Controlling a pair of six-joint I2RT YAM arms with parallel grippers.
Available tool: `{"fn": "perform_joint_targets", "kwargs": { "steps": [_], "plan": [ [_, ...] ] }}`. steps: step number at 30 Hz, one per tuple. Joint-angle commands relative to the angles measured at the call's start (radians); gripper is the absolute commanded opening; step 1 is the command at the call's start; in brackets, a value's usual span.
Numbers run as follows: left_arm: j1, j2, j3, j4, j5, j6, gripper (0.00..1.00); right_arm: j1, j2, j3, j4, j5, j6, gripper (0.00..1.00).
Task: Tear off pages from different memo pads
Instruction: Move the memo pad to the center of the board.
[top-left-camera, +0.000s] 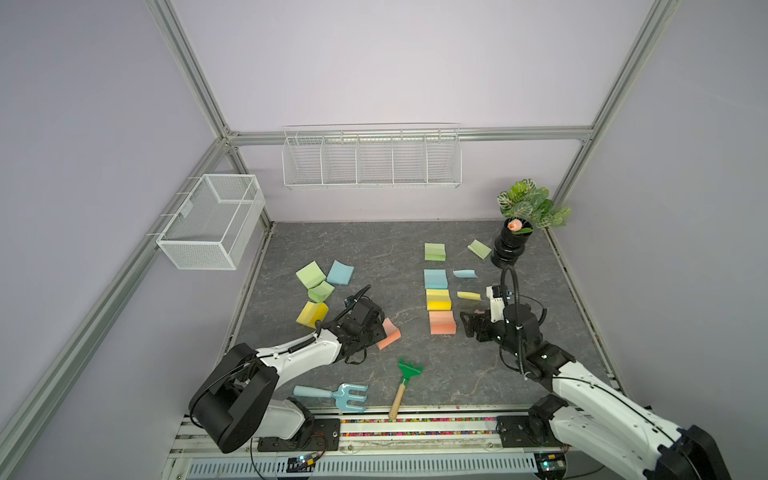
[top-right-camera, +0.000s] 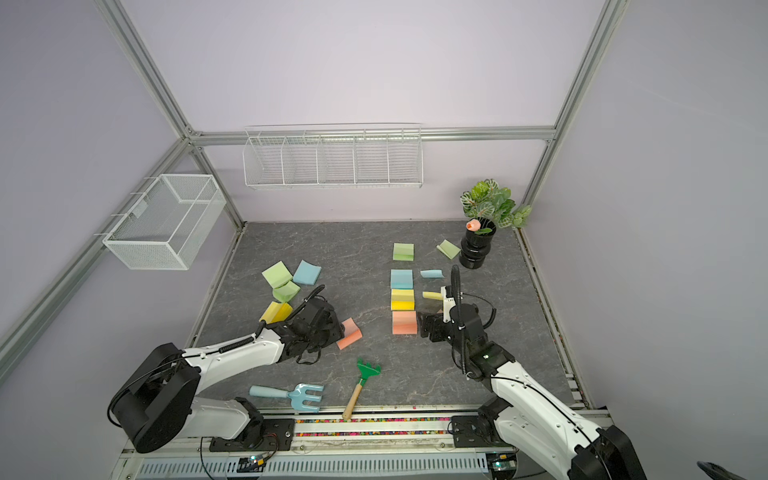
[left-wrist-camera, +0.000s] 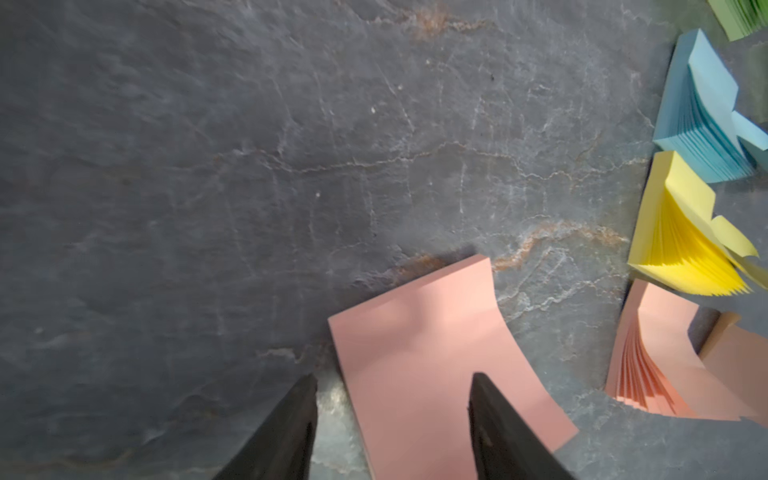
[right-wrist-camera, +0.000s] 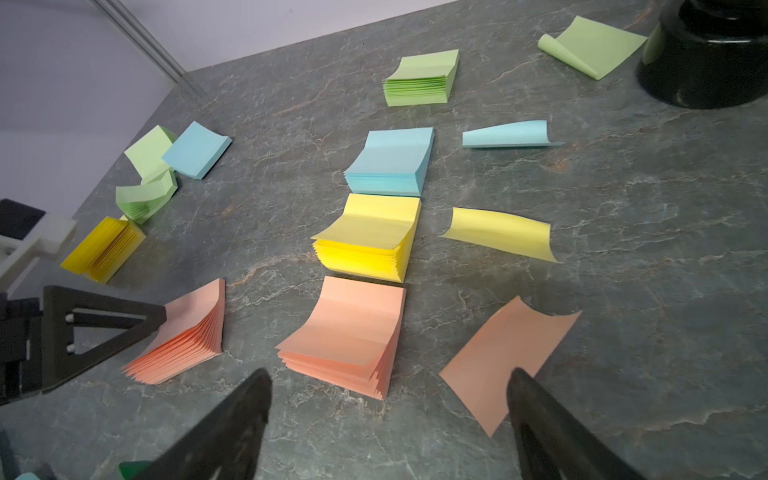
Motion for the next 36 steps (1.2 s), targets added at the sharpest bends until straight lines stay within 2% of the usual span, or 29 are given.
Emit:
{"fn": "perform_joint_targets", "kwargs": {
  "steps": [1,6,11,15,18,23,29,36],
  "plan": [
    [-0.003,-0.053,0.016,-0.062,-0.043,0.028,0.61,0.040,0.037,0.046,-0.027,0.020,-0.034,0.89],
    [-0.003,-0.129,-0.015,-0.083,-0.043,0.059,0.61,0.093,0.122,0.097,-0.037,0.032,-0.024,0.89],
    [-0.003,-0.172,-0.011,-0.124,-0.042,0.103,0.61,0.129,0.223,0.175,-0.064,-0.026,-0.024,0.89],
    [-0.003,-0.171,-0.034,-0.092,-0.023,0.110,0.62,0.141,0.307,0.237,-0.083,-0.066,-0.016,0.89],
    [-0.003,-0.132,-0.036,-0.064,-0.018,0.116,0.62,0.144,0.358,0.269,-0.076,-0.079,-0.007,0.90],
    [-0.003,-0.046,-0.047,0.015,0.052,0.109,0.60,0.148,0.414,0.314,-0.092,-0.106,-0.004,0.91],
    [-0.008,0.002,-0.090,0.184,0.152,0.040,0.60,0.147,0.432,0.333,-0.109,-0.095,-0.025,0.91],
    [-0.011,0.070,-0.068,0.285,0.213,-0.003,0.59,0.147,0.427,0.339,-0.122,-0.088,-0.050,0.89]
  ]
}}
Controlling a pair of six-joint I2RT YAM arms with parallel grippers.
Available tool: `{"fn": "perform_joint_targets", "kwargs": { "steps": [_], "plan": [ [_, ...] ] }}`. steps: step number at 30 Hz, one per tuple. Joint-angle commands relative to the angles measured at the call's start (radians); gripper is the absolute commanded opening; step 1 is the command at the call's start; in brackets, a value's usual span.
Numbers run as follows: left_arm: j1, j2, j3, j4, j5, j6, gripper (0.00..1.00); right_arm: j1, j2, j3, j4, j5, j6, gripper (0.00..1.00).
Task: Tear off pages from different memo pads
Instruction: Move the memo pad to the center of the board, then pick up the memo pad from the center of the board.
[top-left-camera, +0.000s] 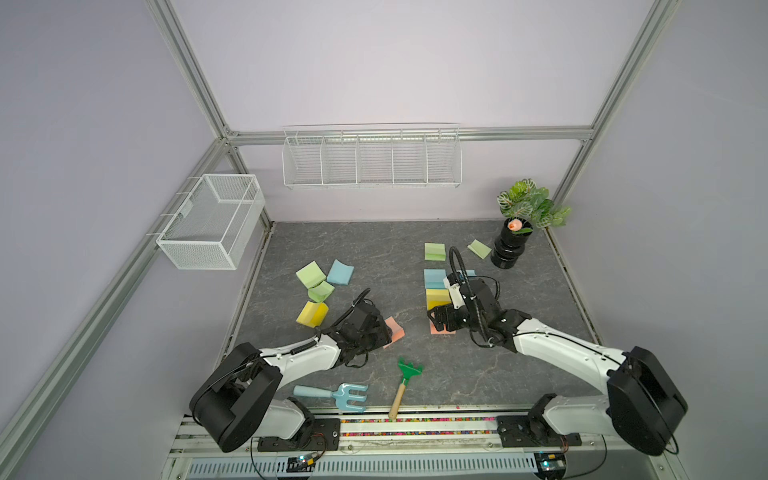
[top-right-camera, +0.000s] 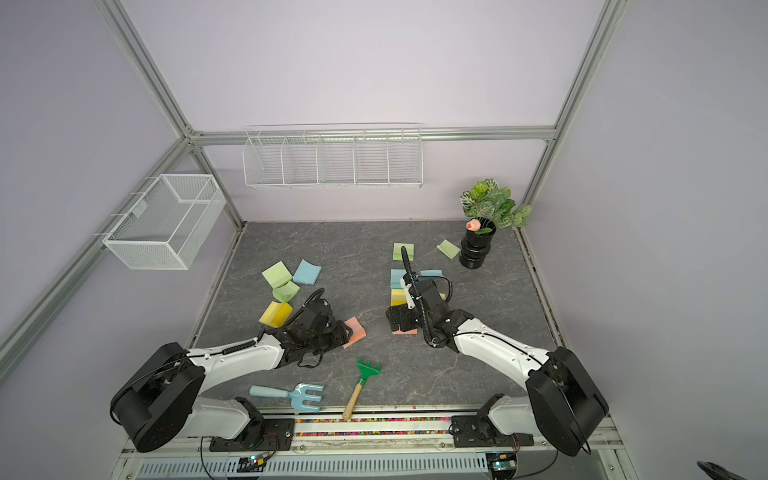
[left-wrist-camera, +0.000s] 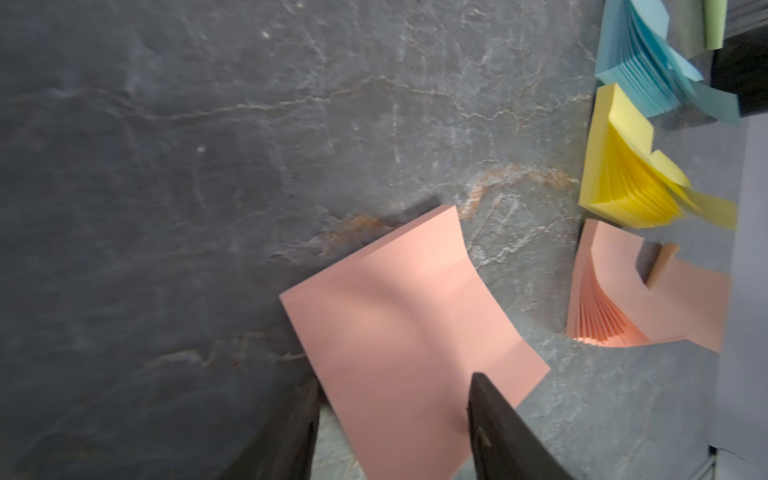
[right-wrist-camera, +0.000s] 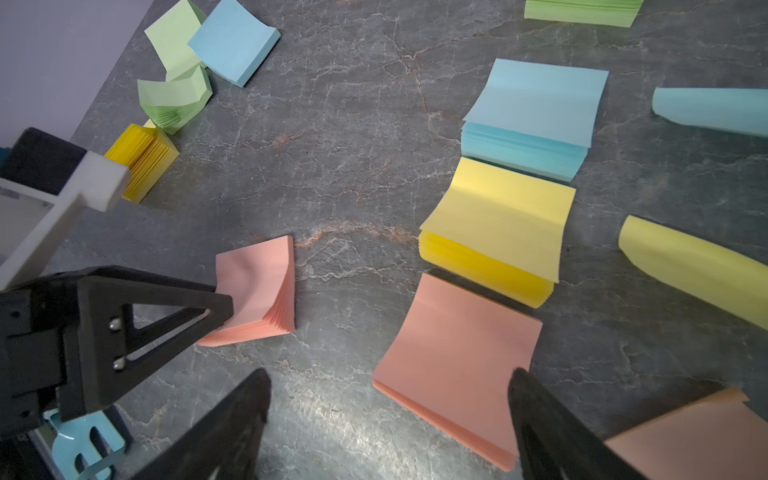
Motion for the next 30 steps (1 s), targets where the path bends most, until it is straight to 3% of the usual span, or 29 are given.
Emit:
{"fn": "perform_joint_targets", "kwargs": {
  "steps": [1,9,15,18,30],
  "plan": [
    [-0.006,0.022,0.018,0.043,0.038,-0.028,0.59,0.008,0.001,0.018,-0.025,0.000,-0.036,0.89],
    [-0.006,-0.095,0.057,-0.229,-0.088,0.112,0.62,0.008,-0.017,0.012,-0.064,0.006,-0.105,0.89],
    [-0.006,-0.202,-0.023,-0.176,0.005,0.180,0.65,0.008,-0.019,0.004,-0.053,-0.004,-0.114,0.89],
    [-0.006,-0.184,-0.015,-0.142,0.069,0.213,0.66,0.008,0.001,0.012,-0.050,-0.009,-0.114,0.89],
    [-0.006,-0.026,0.046,-0.124,0.059,0.229,0.62,0.008,0.025,0.020,-0.055,-0.013,-0.108,0.89]
  ]
}}
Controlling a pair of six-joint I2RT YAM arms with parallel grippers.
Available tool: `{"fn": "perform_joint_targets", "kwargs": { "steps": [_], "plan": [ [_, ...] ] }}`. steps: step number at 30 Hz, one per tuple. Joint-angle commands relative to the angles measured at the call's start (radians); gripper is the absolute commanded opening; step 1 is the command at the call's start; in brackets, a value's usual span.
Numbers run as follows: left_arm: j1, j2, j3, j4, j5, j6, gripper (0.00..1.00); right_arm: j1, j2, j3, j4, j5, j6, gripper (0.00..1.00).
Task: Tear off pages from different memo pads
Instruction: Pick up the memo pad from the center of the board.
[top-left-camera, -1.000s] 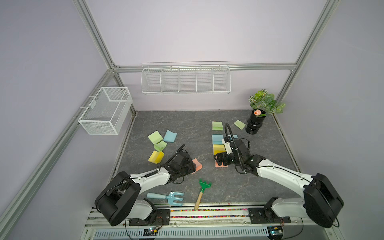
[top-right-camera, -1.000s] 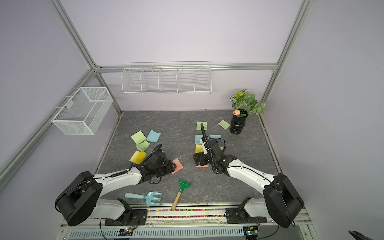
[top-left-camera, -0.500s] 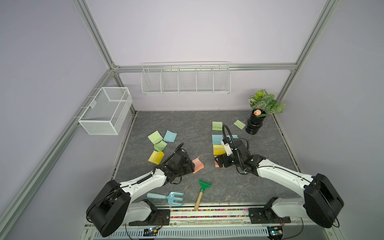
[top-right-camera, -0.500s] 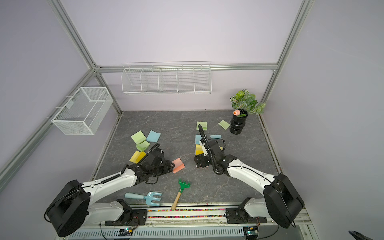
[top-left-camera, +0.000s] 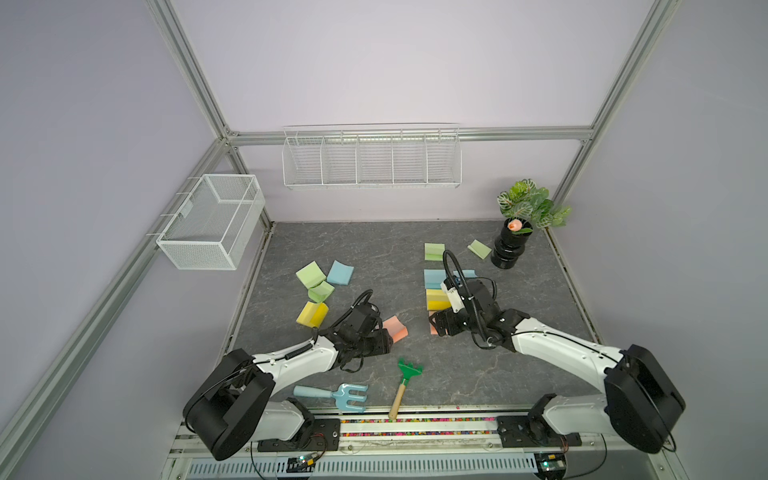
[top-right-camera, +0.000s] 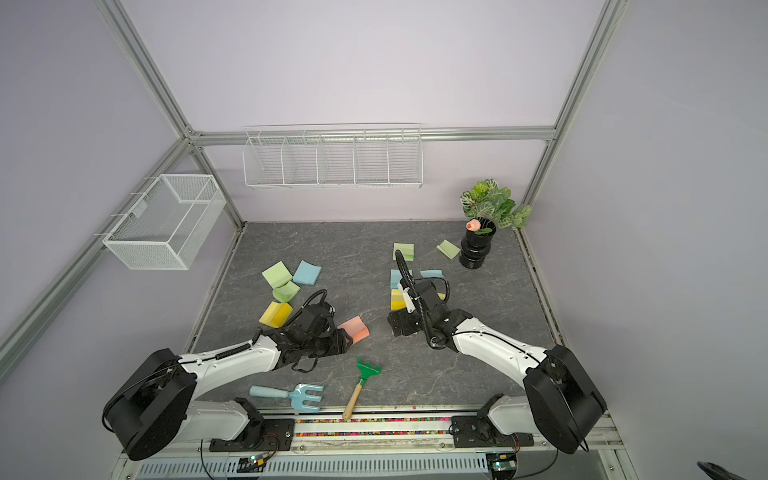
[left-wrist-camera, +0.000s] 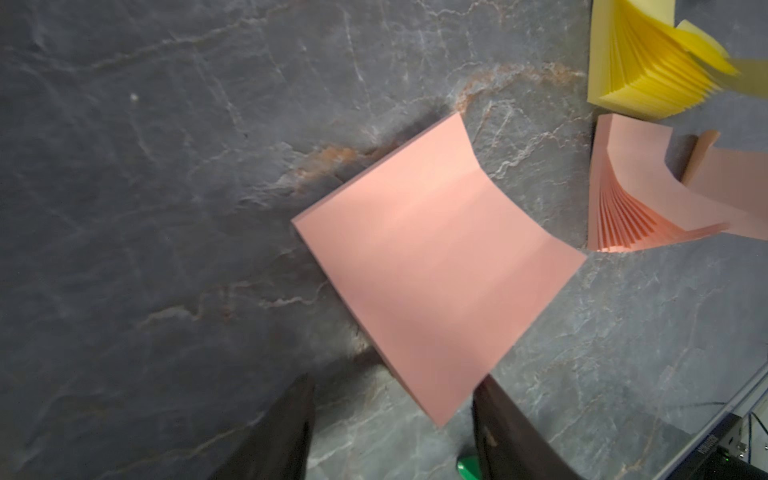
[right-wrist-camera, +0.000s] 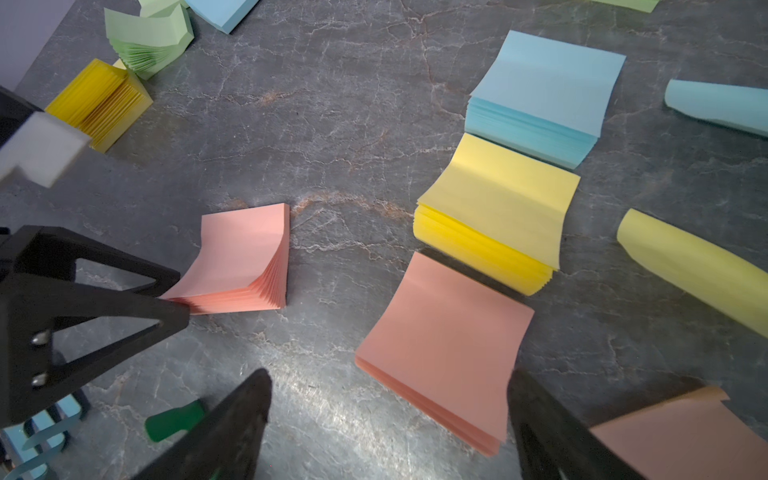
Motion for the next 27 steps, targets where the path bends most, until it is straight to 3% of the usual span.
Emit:
{"fn": "perform_joint_targets", "kwargs": {
  "steps": [1,27],
  "plan": [
    [-0.004,0.026,0.034,0.017,-0.010,0.010,0.62,0.009,0.014,0.020,-0.013,-0.010,-0.015,0.89],
    [-0.004,0.034,0.093,0.000,-0.015,0.004,0.62,0.008,0.066,0.043,-0.040,-0.055,-0.034,0.89]
  ]
}}
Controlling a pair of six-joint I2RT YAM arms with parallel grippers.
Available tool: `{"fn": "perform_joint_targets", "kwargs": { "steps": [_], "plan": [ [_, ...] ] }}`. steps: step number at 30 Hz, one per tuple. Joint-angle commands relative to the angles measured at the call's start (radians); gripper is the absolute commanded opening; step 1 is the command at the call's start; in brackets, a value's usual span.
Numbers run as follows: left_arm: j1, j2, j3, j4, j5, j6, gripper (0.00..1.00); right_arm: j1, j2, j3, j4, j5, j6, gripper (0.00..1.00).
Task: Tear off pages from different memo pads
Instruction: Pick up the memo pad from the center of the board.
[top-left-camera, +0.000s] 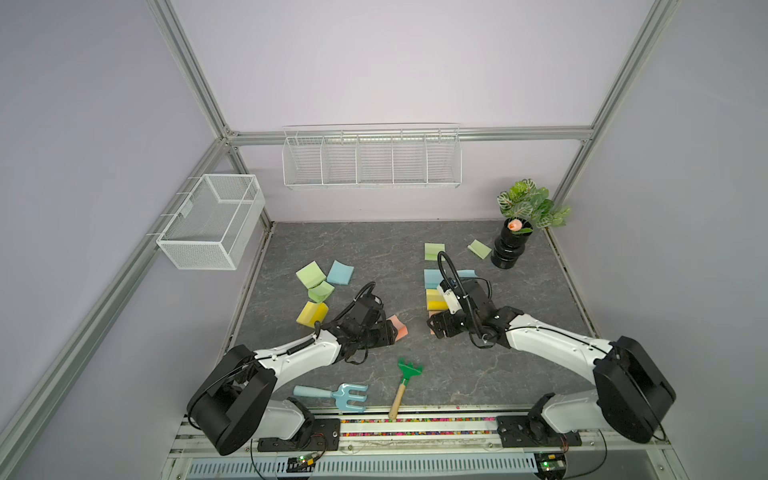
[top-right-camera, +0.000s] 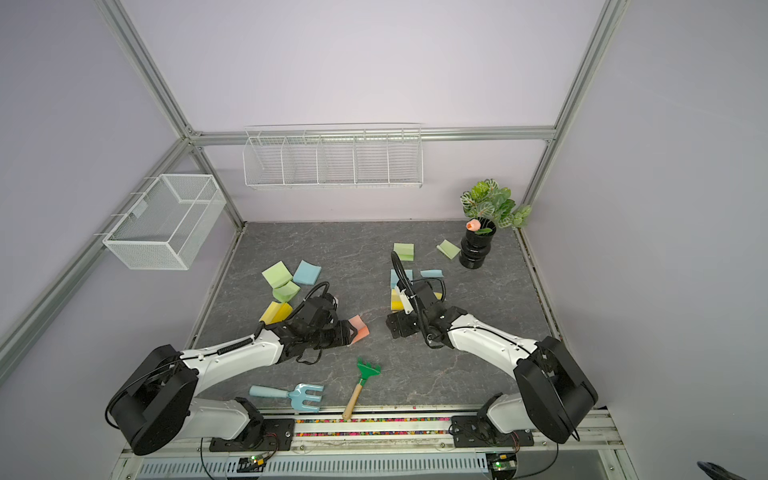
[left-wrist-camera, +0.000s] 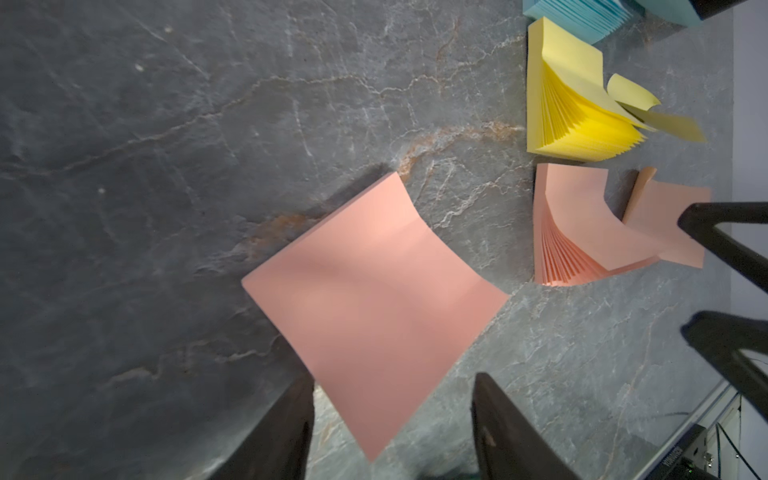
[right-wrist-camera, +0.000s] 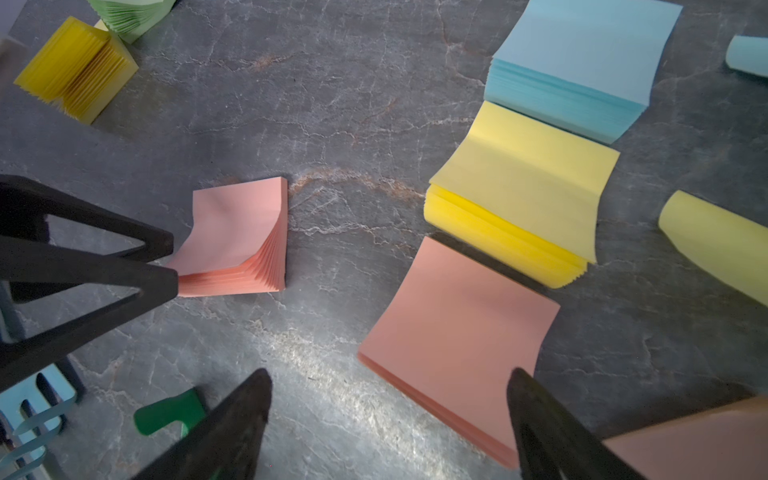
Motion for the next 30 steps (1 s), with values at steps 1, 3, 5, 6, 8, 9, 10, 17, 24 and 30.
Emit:
{"fn": "perform_joint_targets", "kwargs": {
  "steps": [1,3,5,6,8,9,10,17,24,30],
  "plan": [
    [-0.004,0.016,0.028,-0.012,-0.017,0.010,0.62,0.010,0.006,0.022,-0.014,-0.016,-0.026,0.89],
    [-0.004,0.013,0.028,-0.014,-0.023,0.011,0.61,0.009,0.008,0.022,-0.014,-0.016,-0.026,0.89],
    [-0.004,0.014,0.028,-0.017,-0.025,0.013,0.61,0.009,0.011,0.023,-0.012,-0.017,-0.027,0.89],
    [-0.004,0.012,0.027,-0.015,-0.022,0.014,0.61,0.007,0.013,0.023,-0.013,-0.018,-0.026,0.89],
    [-0.004,0.013,0.026,-0.013,-0.016,0.015,0.61,0.008,0.018,0.025,-0.014,-0.020,-0.025,0.89],
    [-0.004,0.014,0.026,-0.011,-0.013,0.017,0.61,0.008,0.018,0.026,-0.014,-0.022,-0.025,0.89],
    [-0.004,0.014,0.025,-0.009,-0.009,0.018,0.61,0.009,0.020,0.026,-0.015,-0.022,-0.026,0.89],
    [-0.004,0.003,0.013,-0.025,-0.016,0.026,0.61,0.008,0.027,0.029,-0.016,-0.021,-0.027,0.89],
    [-0.004,-0.007,-0.001,-0.032,-0.029,0.027,0.61,0.009,0.034,0.033,-0.017,-0.026,-0.025,0.89],
    [-0.004,-0.009,0.009,-0.046,-0.064,0.026,0.61,0.009,0.036,0.035,-0.020,-0.030,-0.026,0.89]
  ]
}}
